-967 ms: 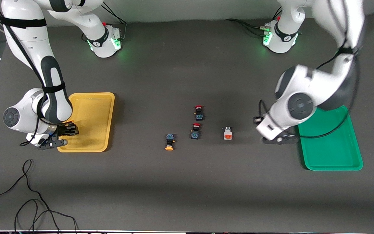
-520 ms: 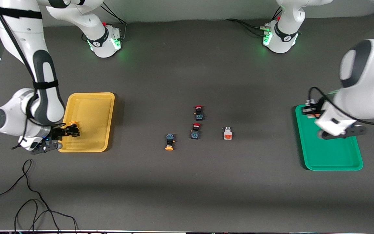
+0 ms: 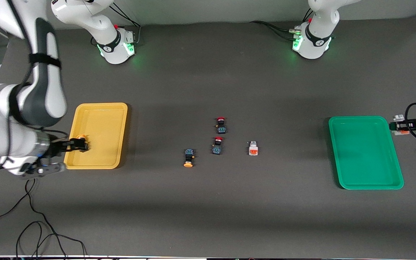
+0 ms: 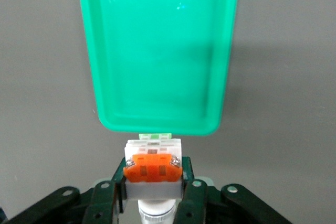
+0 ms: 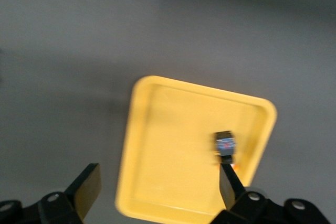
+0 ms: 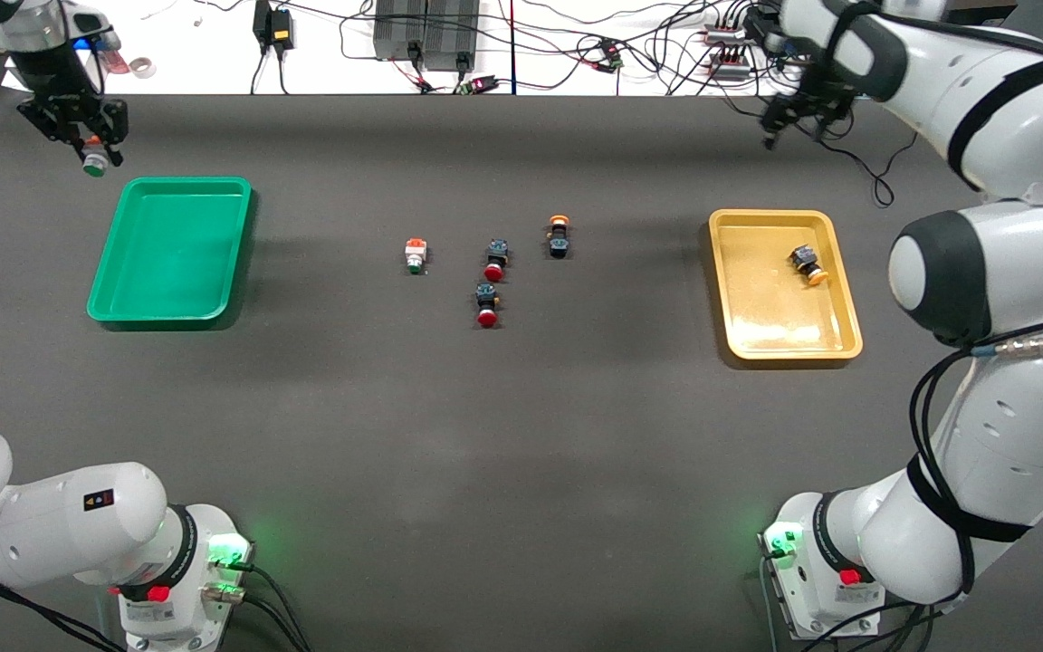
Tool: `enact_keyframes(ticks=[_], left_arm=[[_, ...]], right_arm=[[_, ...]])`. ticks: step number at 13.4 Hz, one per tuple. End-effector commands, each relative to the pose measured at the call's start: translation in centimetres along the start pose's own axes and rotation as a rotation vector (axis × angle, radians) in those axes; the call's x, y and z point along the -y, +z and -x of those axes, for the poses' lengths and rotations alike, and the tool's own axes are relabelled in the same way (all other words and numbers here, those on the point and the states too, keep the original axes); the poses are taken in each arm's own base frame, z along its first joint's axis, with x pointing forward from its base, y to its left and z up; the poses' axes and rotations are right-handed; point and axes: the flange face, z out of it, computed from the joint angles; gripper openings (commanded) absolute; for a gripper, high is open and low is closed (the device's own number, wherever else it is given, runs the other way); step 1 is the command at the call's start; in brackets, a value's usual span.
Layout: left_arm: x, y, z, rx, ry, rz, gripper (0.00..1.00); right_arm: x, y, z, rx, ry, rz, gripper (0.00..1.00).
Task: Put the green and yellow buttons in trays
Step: 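Release the button in the yellow tray while the left gripper lowers the block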
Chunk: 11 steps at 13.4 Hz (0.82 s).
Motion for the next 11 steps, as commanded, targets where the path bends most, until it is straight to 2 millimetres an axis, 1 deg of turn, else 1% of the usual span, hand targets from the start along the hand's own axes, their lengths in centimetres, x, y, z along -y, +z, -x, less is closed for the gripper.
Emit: enact_keyframes(ticks=[1,2,3,4,5,6,7,9,10,11], left_arm=[[2.9,4.6,-0.1,-0.047,0.065,-0.007,0.0],[2.9,6.1,-0.2,-0.063,0.069,-0.006,0.0],[3.4,7.8,-0.3,-0.076,0.063,-0.003,0.0],[3.1,9.6,-0.8,-0.091,0.07,0.0,0.0],[3.3,11.3,-1.3,-0.102,0.073,0.003,0.0],[3.7,13.4,-1.9,-0.102,0.075,0.0,0.0],[3.8,15.1,-2.7,-0.117,0.082,-0.001,0.0],[5.1,18.2,-3.6,-0.125,0.072,0.008,0.0],[5.4,19.7,-4.0,-0.129,0.069,0.018,0.0],[5.8,21.2,-4.4,-0.135,0.068,0.027,0.0]], right_arm=[[10.3,0.0,-0.7,-0.012,0.112,0.052,1.0],[14.9,-0.1,-0.7,-0.034,0.145,0.064,1.0],[19.2,0.6,-0.7,-0.056,0.154,0.059,1.0],[22.7,1.5,-0.7,-0.069,0.166,0.006,1.0],[25.2,2.3,-0.8,-0.069,0.211,-0.066,1.0],[27.3,3.3,-1.1,-0.069,0.245,-0.103,1.0],[29.5,4.5,-1.4,-0.08,0.263,-0.099,1.0],[32.4,8.0,-2.1,-0.124,0.308,-0.077,1.0],[33.1,9.8,-2.5,-0.149,0.313,-0.066,1.0],[33.1,11.7,-3.0,-0.161,0.327,-0.054,1.0]])
